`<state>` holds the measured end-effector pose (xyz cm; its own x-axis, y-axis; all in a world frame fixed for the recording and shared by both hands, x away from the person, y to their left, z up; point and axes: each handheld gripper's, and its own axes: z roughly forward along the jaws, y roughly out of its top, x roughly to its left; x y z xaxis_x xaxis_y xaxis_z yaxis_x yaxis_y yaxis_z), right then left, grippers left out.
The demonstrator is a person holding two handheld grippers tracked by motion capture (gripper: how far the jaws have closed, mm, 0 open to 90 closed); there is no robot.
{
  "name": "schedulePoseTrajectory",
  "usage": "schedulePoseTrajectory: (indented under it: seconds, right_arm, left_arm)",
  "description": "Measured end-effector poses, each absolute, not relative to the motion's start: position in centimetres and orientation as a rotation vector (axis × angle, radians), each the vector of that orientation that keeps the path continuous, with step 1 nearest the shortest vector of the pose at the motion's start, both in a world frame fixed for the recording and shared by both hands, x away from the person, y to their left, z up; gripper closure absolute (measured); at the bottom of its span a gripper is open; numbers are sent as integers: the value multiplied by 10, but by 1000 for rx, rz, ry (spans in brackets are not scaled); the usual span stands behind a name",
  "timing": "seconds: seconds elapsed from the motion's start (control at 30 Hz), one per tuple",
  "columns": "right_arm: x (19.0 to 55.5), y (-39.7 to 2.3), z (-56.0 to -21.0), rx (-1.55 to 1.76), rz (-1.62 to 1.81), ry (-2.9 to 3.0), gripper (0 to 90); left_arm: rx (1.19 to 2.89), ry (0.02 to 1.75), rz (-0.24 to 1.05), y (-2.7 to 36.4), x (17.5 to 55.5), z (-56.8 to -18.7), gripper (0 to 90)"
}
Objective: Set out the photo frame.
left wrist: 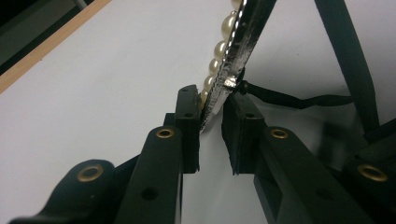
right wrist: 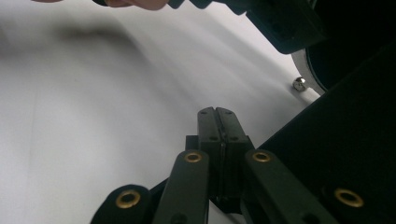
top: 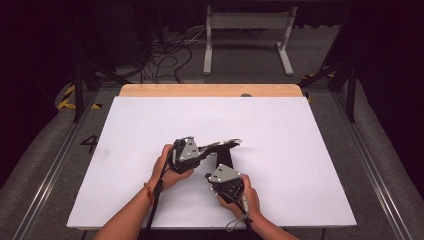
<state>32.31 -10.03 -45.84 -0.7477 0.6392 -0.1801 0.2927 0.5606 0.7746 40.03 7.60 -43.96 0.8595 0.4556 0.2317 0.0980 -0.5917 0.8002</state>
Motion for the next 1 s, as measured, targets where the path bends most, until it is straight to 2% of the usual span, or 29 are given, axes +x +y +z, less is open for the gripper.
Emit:
schedulePoseTrajectory:
  seconds: [0.2, 0.37, 0.53, 1.0]
  right_arm:
    - [323, -104, -460, 765, 1063, 2365, 900]
    - [325, -102, -463, 780, 1061, 2374, 900]
    - [325, -101, -464, 781, 1061, 2379, 900]
    - [330, -118, -462, 850, 1122, 2405, 900]
  left_arm:
    - [2154, 405, 514, 76, 402, -441, 758]
    - [2141, 411, 489, 73, 406, -445, 656]
    - [2135, 410, 496, 69, 408, -448, 745]
    - [2191, 376, 547, 68, 402, -444, 786]
